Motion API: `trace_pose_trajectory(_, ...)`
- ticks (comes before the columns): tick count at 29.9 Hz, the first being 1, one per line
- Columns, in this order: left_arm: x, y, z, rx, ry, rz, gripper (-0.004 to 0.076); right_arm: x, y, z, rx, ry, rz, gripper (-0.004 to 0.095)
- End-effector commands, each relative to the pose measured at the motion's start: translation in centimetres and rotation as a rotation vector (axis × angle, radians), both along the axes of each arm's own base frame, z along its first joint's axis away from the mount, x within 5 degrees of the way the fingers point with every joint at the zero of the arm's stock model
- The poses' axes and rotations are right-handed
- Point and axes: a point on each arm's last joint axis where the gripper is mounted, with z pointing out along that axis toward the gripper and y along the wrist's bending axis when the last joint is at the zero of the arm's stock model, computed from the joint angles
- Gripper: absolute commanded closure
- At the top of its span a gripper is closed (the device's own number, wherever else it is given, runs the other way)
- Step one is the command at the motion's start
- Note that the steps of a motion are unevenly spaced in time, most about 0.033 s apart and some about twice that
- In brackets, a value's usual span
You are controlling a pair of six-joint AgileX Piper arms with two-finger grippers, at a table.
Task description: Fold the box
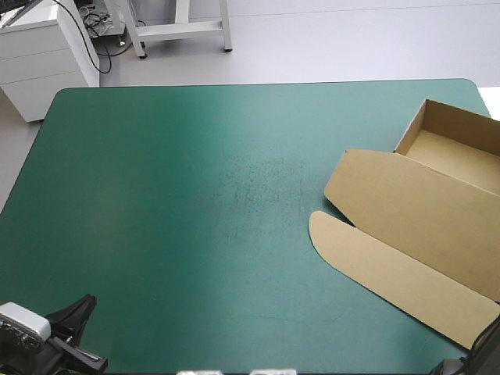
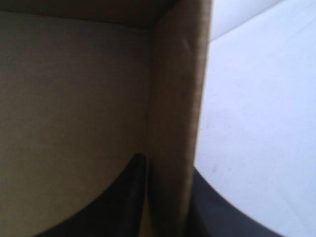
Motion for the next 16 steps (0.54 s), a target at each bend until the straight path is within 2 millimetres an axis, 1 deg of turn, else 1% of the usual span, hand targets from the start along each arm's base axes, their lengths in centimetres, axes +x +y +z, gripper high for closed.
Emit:
trace_pose_trajectory(1, -0.2, 0.1, 1.3, -0.054, -0.093, -0.005, 0.0731, -1.5, 0.3, 4.1, -0.080, -0.048, 0.004, 0.0509)
trace_pose_trajectory(2, -0.2, 0.1, 1.3, -0.056, -0.092, -0.005, 0.0731, -1.5, 0.3, 4.3, -0.078, -0.055, -0.007, 0.0425)
trace_pose_trajectory(3, -0.2, 0.1, 1.3, -0.056, -0.092, -0.005, 0.0731, -1.6, 0.3, 4.5, -0.077, -0.065, -0.015, 0.0367)
trace_pose_trajectory(4, -0.2, 0.1, 1.3, -0.056, -0.092, -0.005, 0.0731, -1.7, 0.4, 4.9, -0.077, -0.080, -0.021, 0.0313)
trace_pose_trajectory(5, -0.2, 0.1, 1.3, -0.056, -0.092, -0.005, 0.0731, -1.8, 0.5, 5.4, -0.080, -0.094, -0.025, 0.0281)
trace_pose_trajectory(7, -0.2, 0.1, 1.3, -0.056, -0.092, -0.005, 0.0731, -2.1, 0.8, 6.6, -0.094, -0.124, -0.027, 0.0275)
trace_pose_trajectory(9, -0.2, 0.1, 1.3, -0.056, -0.092, -0.005, 0.0731, -2.8, 1.2, 8.3, -0.109, -0.164, -0.027, 0.0275)
trace_pose_trajectory(11, -0.2, 0.1, 1.3, -0.056, -0.092, -0.005, 0.0731, -3.8, 2.0, 10.4, -0.120, -0.219, -0.025, 0.0275)
trace_pose_trajectory(13, -0.2, 0.1, 1.3, -0.058, -0.091, -0.004, 0.0731, -5.1, 3.2, 12.9, -0.120, -0.290, -0.012, 0.0275)
trace_pose_trajectory(16, -0.2, 0.1, 1.3, -0.058, -0.091, -0.004, 0.0731, -7.1, 5.7, 16.5, -0.091, -0.416, 0.060, 0.0275)
